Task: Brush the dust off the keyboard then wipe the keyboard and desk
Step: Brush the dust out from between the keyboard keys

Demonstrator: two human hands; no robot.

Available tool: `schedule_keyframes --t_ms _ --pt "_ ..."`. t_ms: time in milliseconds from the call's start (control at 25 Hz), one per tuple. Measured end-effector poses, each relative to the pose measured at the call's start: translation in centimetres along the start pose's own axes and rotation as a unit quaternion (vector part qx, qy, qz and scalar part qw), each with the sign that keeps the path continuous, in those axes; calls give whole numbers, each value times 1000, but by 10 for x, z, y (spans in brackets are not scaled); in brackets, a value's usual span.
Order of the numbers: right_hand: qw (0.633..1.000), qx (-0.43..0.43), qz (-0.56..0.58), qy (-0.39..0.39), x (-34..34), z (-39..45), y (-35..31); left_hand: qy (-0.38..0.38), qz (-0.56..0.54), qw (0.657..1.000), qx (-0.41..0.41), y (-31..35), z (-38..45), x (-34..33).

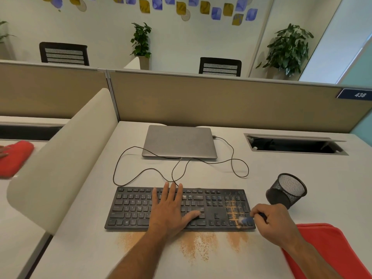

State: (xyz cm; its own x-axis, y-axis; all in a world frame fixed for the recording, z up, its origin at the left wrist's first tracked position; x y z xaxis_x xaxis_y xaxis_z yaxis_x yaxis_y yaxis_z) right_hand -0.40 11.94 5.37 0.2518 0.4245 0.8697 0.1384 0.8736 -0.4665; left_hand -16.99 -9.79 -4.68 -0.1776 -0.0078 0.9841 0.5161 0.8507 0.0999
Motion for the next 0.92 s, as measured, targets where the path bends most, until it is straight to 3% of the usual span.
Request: schedule_keyframes --t_ms 640,920 --pt "1000 12 15 -22 -8 -12 -8 -1 4 1000 0 1 1 -1" --pt "1000 3 -15 15 4 -13 1 2 5 1000 1 1 1 -1"
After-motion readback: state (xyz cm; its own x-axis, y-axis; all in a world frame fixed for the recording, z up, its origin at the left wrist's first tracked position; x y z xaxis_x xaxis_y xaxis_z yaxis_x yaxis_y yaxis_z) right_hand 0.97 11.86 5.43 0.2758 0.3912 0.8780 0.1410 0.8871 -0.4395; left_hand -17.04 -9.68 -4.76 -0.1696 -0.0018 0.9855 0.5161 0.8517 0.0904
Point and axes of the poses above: each hand's wrist, its own z-axis towards the middle knuckle, its own x-axis out of the back of the hand, y = z × x, the point moved 10 cm from there along z, towards the middle knuckle, and after that the axes turned 7 degrees about x, right-handed, at the moved point
